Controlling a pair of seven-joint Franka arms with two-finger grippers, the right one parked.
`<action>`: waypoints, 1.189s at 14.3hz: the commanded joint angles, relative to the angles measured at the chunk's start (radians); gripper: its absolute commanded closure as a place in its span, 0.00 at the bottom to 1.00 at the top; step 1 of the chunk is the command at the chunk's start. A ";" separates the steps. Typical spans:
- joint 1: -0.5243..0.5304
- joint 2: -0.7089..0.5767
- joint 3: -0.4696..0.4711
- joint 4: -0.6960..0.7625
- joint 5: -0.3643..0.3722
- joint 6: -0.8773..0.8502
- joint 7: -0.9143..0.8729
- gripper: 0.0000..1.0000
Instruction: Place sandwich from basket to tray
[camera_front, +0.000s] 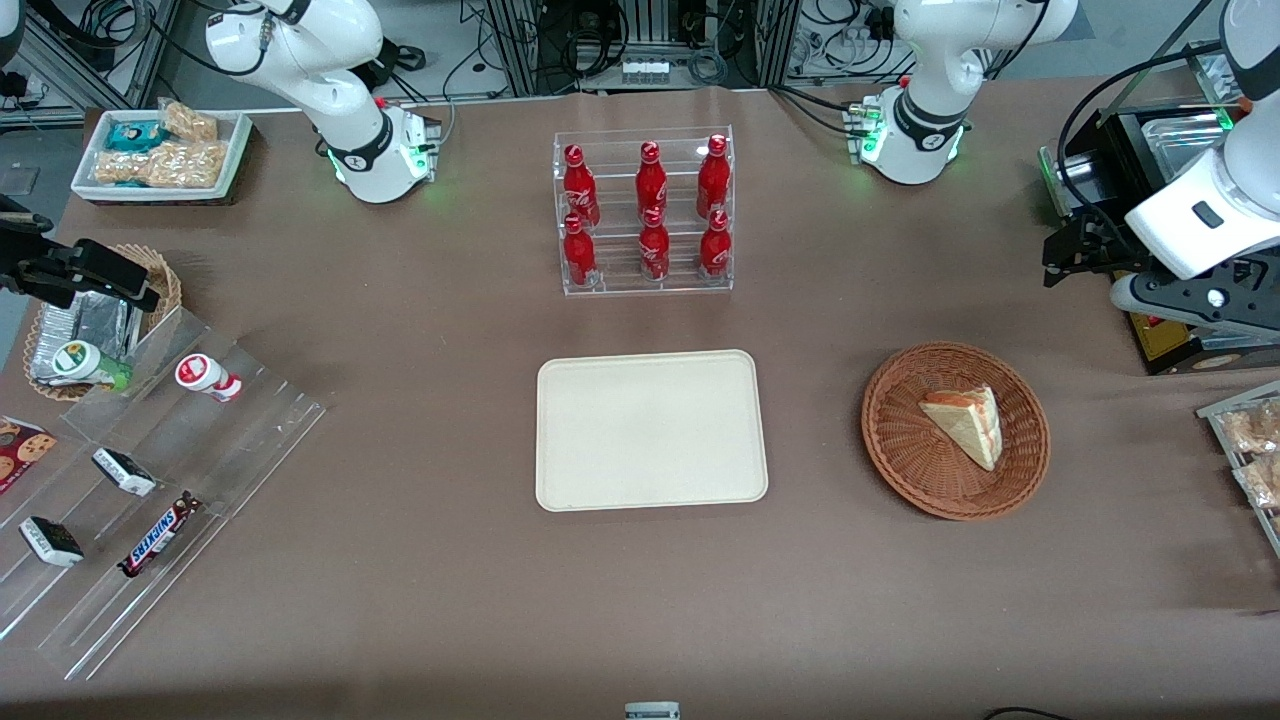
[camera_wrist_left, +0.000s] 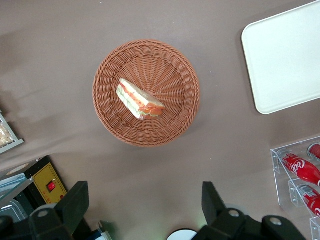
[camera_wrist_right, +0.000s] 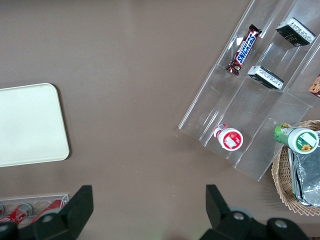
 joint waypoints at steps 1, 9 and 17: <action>-0.005 0.005 -0.001 0.014 -0.005 -0.014 -0.014 0.00; -0.002 0.002 0.000 0.016 0.001 -0.012 -0.012 0.00; 0.010 0.005 0.008 0.013 0.004 0.014 -0.009 0.00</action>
